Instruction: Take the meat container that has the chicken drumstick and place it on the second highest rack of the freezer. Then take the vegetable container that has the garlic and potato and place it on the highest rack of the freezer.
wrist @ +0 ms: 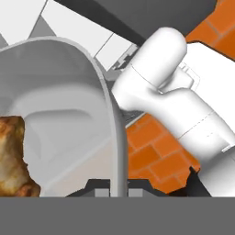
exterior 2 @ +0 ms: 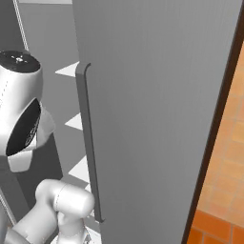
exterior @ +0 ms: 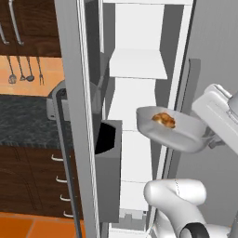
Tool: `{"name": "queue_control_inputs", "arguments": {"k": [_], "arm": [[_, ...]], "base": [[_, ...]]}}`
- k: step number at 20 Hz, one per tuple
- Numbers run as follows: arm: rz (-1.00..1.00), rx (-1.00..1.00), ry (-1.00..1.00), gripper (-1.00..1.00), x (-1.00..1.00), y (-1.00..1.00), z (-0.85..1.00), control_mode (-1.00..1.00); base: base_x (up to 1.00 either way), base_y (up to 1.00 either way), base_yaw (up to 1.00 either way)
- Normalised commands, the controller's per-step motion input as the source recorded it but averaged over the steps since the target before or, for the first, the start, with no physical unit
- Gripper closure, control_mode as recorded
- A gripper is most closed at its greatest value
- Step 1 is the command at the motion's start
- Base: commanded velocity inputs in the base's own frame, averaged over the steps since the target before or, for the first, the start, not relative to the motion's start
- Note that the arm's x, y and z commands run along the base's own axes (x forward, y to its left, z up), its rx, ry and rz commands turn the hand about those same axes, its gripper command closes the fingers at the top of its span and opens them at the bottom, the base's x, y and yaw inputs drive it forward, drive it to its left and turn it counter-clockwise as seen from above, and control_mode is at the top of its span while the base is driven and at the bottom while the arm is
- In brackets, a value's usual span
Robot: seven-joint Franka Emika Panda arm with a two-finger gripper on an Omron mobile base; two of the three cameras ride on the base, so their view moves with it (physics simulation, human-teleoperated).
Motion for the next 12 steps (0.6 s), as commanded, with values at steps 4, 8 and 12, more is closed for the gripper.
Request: {"name": "queue_control_inputs", "arguments": {"k": [4,8,12], "arm": [[-0.46,0.0,-0.02,1.0,0.18,0.21,0.0,-1.0],[-0.3,0.01,0.04,1.0,0.56,0.16,0.0,-1.0],[-0.03,0.04,0.1,1.0,0.83,0.18,-0.1,-1.0]], "base": [[0.0,0.0,0.0],[0.0,0.0,0.0],[0.0,0.0,0.0]]}}
